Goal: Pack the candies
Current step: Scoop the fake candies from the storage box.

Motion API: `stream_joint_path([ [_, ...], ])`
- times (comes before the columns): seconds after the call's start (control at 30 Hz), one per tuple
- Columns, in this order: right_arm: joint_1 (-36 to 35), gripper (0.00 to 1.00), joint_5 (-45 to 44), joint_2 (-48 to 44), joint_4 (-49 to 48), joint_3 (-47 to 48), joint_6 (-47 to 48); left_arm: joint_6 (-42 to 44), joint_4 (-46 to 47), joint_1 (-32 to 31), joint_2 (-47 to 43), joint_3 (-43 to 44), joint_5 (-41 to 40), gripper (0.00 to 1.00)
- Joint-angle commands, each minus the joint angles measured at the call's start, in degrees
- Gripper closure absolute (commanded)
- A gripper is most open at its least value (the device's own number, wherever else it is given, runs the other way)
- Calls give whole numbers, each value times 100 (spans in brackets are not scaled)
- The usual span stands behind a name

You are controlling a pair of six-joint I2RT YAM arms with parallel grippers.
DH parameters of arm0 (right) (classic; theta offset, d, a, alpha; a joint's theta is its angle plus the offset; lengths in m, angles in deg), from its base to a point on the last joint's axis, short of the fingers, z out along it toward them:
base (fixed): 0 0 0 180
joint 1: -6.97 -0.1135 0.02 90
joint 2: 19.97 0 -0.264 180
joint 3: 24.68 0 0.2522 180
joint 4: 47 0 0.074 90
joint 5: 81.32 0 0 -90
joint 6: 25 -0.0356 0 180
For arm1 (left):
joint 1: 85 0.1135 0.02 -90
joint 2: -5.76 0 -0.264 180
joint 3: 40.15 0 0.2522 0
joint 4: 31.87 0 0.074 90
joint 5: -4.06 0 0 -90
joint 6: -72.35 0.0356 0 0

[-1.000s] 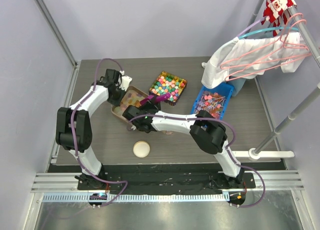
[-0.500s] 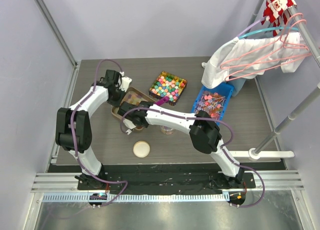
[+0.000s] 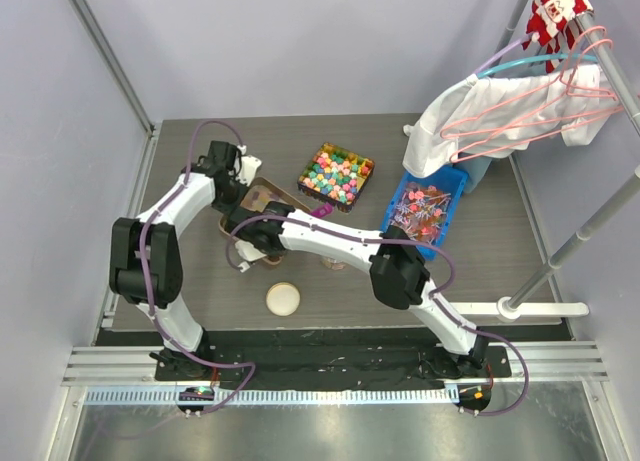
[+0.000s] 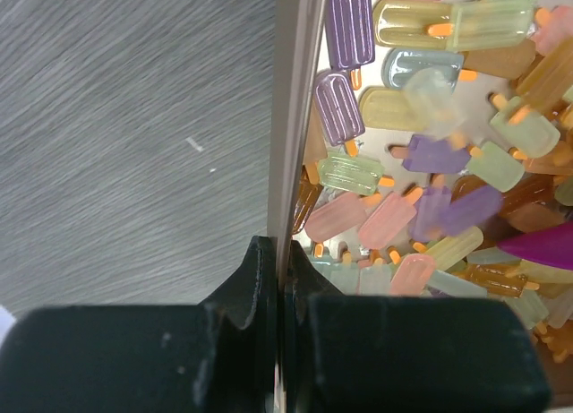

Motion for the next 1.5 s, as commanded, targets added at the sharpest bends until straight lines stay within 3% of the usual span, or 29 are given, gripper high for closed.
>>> stream_joint_path([
  [0.0, -90, 99, 759, 409, 513, 572, -533, -475, 493, 17, -599, 165, 524, 100],
  [0.53, -170, 99, 768, 735, 381, 1022, -1659, -511, 554, 17, -705, -2, 410, 100],
  [0.93, -64, 99, 1461, 471, 390, 978, -2380, -528, 651, 17, -669, -90, 436, 100],
  [1.07, -73, 99, 1585, 462, 91, 811, -2327, -537, 660, 17, -669, -81, 445, 100],
  [1.3, -90, 99, 804, 621, -839, 855, -2327, -528, 695, 17, -678, -169, 445, 100],
  [1.47, -99, 99, 1057, 533, -955, 855, -2388, -528, 704, 18, -669, -169, 436, 100],
])
